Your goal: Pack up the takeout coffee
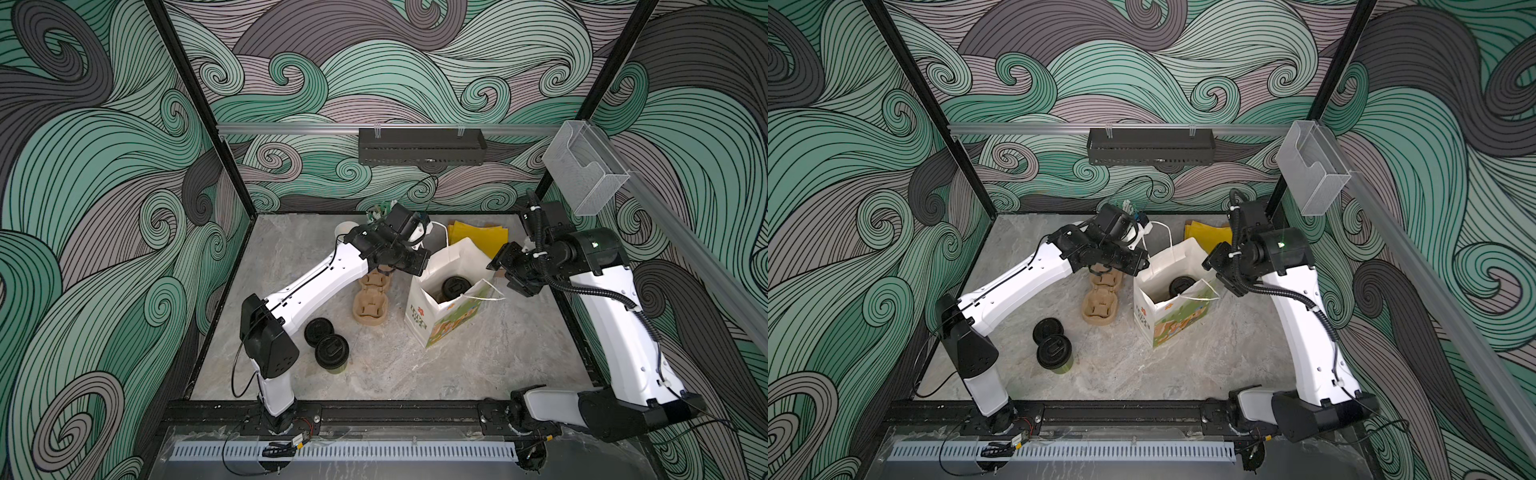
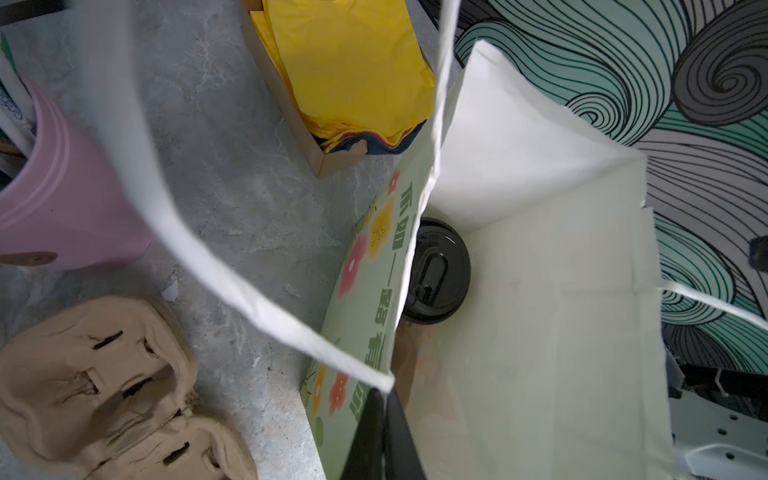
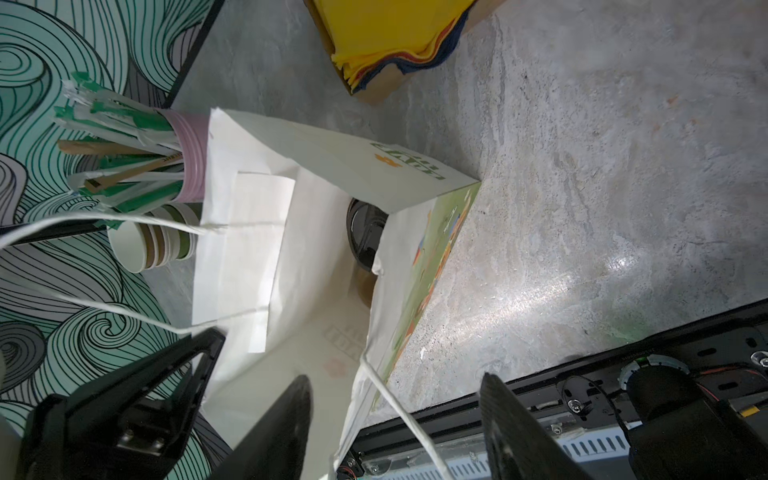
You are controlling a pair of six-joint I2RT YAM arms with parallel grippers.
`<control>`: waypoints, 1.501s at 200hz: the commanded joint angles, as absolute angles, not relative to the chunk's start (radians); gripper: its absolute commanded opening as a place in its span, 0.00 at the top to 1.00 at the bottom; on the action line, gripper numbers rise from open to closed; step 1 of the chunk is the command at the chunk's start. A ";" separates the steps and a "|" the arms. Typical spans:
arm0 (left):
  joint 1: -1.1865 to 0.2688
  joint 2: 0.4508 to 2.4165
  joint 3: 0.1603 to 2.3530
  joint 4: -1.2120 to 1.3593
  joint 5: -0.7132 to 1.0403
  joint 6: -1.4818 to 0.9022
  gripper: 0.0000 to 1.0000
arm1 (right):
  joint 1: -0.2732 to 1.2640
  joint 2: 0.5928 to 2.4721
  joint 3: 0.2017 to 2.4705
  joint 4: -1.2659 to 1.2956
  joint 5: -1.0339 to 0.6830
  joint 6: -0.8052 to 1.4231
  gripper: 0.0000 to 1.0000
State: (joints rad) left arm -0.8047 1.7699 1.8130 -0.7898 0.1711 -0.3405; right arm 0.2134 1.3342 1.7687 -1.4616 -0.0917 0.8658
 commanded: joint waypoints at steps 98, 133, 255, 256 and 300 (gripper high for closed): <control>-0.911 1.599 1.705 -0.660 -0.094 -0.445 0.59 | 0.183 1.414 1.861 -1.578 -0.186 0.678 0.22; -0.884 1.563 1.706 -0.668 -0.108 -0.396 0.29 | 0.259 1.407 1.789 -1.582 -0.138 0.744 0.19; -0.663 1.347 1.369 -0.359 -0.037 -0.044 0.26 | 0.284 1.445 1.706 -1.496 -0.183 0.808 0.27; -0.663 1.344 1.362 -0.351 -0.047 -0.040 0.26 | 0.284 1.445 1.705 -1.495 -0.184 0.809 0.27; -0.605 1.338 1.273 -0.116 -0.273 0.003 0.23 | 0.285 1.497 1.678 -1.461 -0.205 0.793 0.40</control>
